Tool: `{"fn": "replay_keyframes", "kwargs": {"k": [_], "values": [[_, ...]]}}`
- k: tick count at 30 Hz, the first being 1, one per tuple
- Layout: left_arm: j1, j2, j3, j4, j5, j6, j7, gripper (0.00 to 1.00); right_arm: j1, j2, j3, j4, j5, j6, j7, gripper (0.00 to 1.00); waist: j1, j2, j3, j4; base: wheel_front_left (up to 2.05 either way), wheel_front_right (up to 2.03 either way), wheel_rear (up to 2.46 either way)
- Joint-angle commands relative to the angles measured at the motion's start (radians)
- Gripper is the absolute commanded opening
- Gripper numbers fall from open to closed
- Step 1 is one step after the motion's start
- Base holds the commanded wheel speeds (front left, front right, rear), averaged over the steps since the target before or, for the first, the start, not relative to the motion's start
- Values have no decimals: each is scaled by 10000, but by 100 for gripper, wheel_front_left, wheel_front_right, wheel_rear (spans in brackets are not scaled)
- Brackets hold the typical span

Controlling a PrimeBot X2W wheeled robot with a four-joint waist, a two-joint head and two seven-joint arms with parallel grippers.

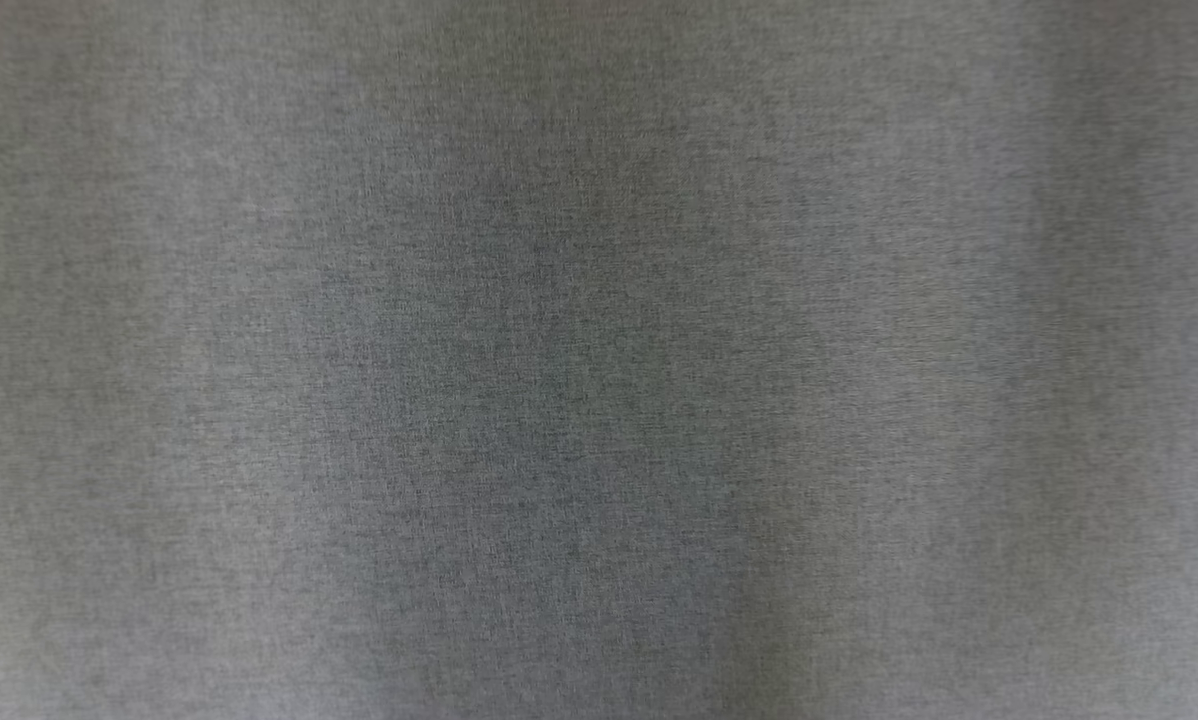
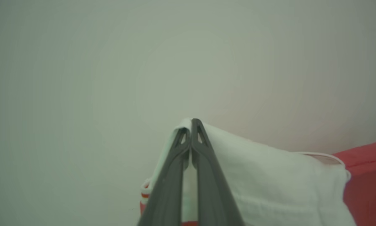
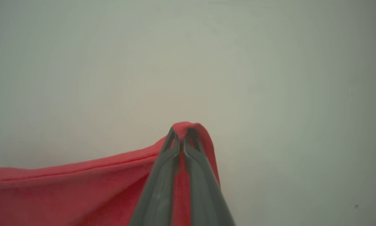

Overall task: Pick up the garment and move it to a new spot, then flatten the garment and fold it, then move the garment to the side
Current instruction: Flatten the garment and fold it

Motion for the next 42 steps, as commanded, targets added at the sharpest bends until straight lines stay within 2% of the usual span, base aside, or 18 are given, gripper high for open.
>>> {"fn": "replay_keyframes", "kwargs": {"k": [1, 8, 17, 26, 31, 35, 41, 42], "values": [[-264, -18, -106, 122, -13, 18, -63, 0, -170, -58, 73, 108, -43, -27, -63, 0, -3, -3, 144, 49, 0, 0, 0], [-893, -265, -625, 985, -492, 20, -553, 0, -546, 18, 541, 755, 180, -27, -461, 0, -3, -3, 400, 77, 0, 0, 0], [-1104, -179, -1475, 1553, -1095, 19, -976, 0, -621, 80, 1032, 1060, 507, -27, -817, 0, -3, -3, 687, -23, 0, 0, 0], [-492, -98, -2185, 1448, -1820, 19, -1620, 0, -24, 29, 1769, 726, 787, -27, -1352, 0, -3, -3, 470, -105, 0, 0, 0], [829, 169, -2413, 800, -2347, 19, -2200, 0, 1299, -147, 2279, -273, 1253, -27, -1705, 0, -3, -3, -200, -207, 0, 0, 0], [3051, 362, -2199, -243, -2755, 38, -2482, 0, 3461, -529, 2501, -1570, 1768, -27, -1851, 0, -3, -3, -1134, -205, 0, 0, 0], [6313, 631, -1650, -2622, -2951, 882, -2539, 0, 6742, -924, 1891, -3421, 1827, -27, -1859, 0, -3, -3, -2272, -334, 0, 0, 0], [6313, 631, -1650, -2622, -2951, 882, -2539, 0, 6742, -924, 1891, -3421, 1827, -27, -1859, 0, -3, -3, -2272, -334, 0, 0, 0]]}}
